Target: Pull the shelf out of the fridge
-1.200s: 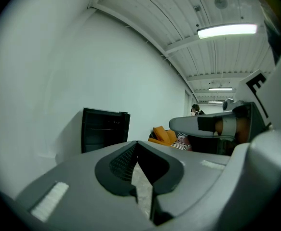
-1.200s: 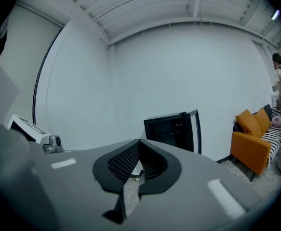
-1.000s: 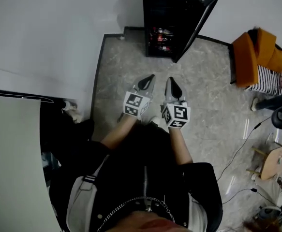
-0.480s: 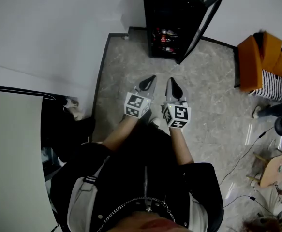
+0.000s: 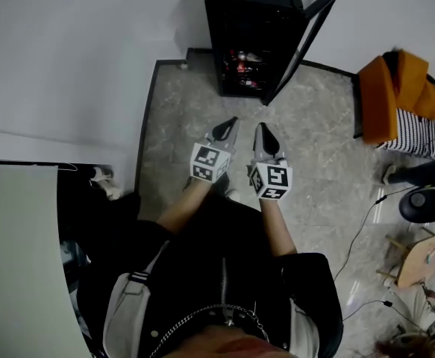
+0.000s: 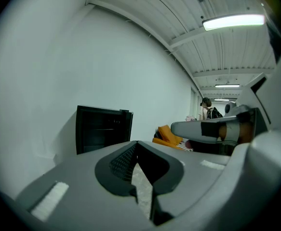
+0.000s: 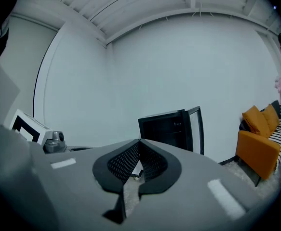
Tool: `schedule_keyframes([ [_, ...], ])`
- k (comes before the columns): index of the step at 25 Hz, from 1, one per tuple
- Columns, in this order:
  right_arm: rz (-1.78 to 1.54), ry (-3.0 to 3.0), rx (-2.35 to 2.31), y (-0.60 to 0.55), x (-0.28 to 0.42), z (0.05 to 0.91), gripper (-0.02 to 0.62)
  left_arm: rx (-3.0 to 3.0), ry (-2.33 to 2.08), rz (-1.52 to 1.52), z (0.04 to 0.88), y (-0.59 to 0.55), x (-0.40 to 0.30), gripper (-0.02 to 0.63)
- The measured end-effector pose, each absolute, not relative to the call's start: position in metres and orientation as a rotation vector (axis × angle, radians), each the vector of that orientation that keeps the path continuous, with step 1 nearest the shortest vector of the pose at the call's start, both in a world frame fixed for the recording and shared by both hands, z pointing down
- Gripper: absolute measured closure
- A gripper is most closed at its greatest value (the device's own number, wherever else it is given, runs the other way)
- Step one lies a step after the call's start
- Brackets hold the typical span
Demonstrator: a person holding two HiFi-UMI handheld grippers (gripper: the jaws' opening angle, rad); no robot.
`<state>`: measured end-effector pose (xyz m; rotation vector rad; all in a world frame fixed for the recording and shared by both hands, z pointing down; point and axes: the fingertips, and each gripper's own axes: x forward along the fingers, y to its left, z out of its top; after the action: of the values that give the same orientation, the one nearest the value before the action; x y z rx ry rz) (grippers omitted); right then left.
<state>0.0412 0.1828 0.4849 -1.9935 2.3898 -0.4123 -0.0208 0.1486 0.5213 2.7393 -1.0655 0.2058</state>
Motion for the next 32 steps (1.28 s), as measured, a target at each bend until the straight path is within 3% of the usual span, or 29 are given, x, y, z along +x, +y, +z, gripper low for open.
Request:
schedule_keyframes([
  [32,-0.441,2.349,-2.158,0.001,0.025,0.491,0.604,2.71,-0.925,0.171,0.528,-0.035,-0.038,0.603],
])
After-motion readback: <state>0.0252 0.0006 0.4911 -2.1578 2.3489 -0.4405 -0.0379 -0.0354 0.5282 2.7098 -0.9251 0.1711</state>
